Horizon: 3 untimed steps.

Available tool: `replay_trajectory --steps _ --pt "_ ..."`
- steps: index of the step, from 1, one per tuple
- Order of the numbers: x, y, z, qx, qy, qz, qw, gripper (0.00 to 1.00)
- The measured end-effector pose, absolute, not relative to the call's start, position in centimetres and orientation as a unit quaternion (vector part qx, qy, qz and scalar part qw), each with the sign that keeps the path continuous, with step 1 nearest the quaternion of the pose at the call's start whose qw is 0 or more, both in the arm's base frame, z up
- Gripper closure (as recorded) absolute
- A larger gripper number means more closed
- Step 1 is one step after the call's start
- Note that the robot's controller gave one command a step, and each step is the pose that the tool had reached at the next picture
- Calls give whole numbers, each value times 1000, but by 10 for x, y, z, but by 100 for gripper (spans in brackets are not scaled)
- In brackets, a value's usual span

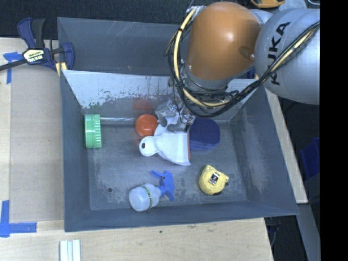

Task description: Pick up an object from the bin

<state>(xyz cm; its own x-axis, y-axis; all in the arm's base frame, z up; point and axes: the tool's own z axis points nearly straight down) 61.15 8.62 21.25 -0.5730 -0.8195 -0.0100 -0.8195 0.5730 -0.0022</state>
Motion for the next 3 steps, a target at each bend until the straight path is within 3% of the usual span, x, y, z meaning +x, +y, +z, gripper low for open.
replay_trajectory --steps 1,2,3 --pt "599 136 103 -354 935 3 5 100" --pt "623 63 185 -359 933 0 11 100" --pt "598 47 153 -466 885 -1 11 100"
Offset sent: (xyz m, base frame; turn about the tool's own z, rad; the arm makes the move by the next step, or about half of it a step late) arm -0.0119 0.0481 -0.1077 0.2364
